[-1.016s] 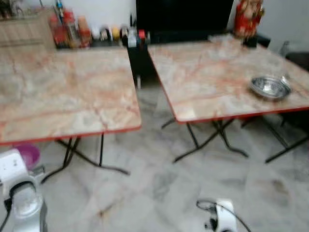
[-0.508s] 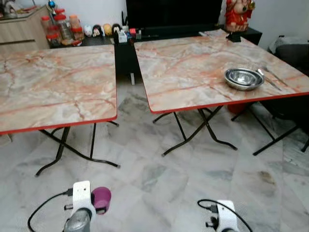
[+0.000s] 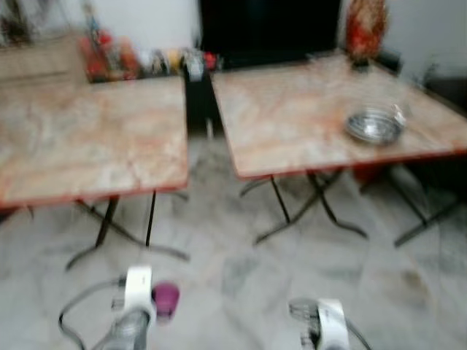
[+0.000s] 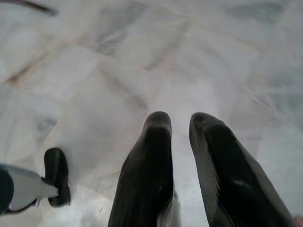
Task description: Setting the table
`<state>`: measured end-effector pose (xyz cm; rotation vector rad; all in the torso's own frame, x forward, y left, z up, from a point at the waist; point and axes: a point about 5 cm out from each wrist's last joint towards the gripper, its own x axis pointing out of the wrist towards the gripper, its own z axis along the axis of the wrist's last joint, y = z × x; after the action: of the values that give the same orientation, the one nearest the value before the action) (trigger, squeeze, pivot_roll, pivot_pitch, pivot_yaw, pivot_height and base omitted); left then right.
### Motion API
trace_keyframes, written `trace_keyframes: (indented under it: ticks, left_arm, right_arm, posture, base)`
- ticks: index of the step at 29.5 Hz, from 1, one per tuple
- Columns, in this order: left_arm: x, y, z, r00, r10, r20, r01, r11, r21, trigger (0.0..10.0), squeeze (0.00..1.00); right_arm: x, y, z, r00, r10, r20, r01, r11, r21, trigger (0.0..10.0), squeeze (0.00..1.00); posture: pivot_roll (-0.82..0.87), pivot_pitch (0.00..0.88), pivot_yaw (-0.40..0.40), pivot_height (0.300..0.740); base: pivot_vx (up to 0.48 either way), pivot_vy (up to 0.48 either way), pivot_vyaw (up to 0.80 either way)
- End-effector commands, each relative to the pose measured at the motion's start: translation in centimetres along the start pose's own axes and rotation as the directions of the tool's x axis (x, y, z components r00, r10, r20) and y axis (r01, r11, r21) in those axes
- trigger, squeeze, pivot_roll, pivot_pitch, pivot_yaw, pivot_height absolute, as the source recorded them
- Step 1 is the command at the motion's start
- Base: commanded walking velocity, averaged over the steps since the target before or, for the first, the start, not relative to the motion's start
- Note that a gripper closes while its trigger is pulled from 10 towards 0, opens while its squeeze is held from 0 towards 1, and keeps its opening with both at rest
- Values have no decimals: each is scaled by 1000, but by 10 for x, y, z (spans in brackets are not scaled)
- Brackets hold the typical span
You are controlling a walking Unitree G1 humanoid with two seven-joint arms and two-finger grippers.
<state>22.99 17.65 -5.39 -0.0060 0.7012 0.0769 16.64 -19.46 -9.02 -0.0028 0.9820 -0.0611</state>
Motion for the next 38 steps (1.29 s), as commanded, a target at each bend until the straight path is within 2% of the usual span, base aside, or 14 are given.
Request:
trace_keyframes:
  ticks: [1, 5, 9, 14, 18, 25, 28, 29, 33, 36, 38]
  left_arm:
    - [0, 15, 3, 999, 39, 10, -39, 999, 11, 10000, 0]
    - [0, 15, 2, 999, 37, 6, -37, 999, 16, 10000, 0]
    - [0, 15, 2, 999, 36, 6, -36, 999, 19, 10000, 0]
    - [0, 14, 2, 999, 37, 4, -37, 999, 19, 10000, 0]
    - [1, 13, 1, 999, 36, -4, -36, 999, 21, 10000, 0]
    - [0, 11, -4, 999, 40, -26, -40, 999, 10, 10000, 0]
    - [-1, 12, -9, 997, 60, -49, -57, 996, 70, 10000, 0]
    - [-2, 14, -10, 996, 72, -52, -69, 995, 70, 10000, 0]
    - [-2, 14, -10, 996, 78, -54, -74, 995, 72, 10000, 0]
    - [-4, 18, -17, 991, 112, -72, -105, 991, 87, 10000, 0]
    - [-5, 19, -19, 990, 117, -74, -111, 990, 86, 10000, 0]
  right_arm:
    - [3, 11, 18, 998, 30, 55, -30, 999, -16, 10000, 0]
    - [3, 13, 18, 998, 36, 56, -35, 999, -17, 10000, 0]
    - [3, 12, 17, 998, 30, 52, -30, 1000, 1, 10000, 0]
    - [3, 12, 16, 998, 35, 50, -34, 999, -23, 10000, 0]
    - [3, 11, 16, 998, 34, 50, -33, 999, -26, 10000, 0]
    - [3, 7, 16, 998, 31, 50, -31, 999, -10, 10000, 0]
    - [3, 6, 16, 998, 33, 44, -32, 999, -24, 10000, 0]
    - [3, 6, 15, 999, 33, 36, -31, 998, -50, 10000, 0]
    - [3, 6, 15, 999, 34, 34, -31, 998, -59, 10000, 0]
    - [2, 3, 14, 998, 37, 46, -33, 996, -81, 10000, 0]
    - [2, 1, 13, 999, 25, 39, -23, 998, -53, 10000, 0]
  posture:
    - [-2, 0, 20, 740]
    - [-3, 0, 22, 740]
    - [-6, 0, 23, 740]
    - [-8, 0, 23, 740]
    - [-12, 0, 18, 740]
    - [-21, 0, 14, 740]
    - [-29, 0, 14, 740]
    - [-30, 0, 14, 740]
    - [-32, 0, 14, 740]
    - [-38, 0, 7, 740]
    - [-40, 0, 4, 740]
  base:
    - [480, 0, 563]
    - [480, 0, 741]
    - [480, 0, 0]
    - [480, 0, 0]
    - [461, 0, 747]
    - [0, 0, 0]
    - [0, 0, 0]
    - [0, 0, 0]
    - [0, 0, 0]
    - [0, -317, 800]
    - [0, -324, 0]
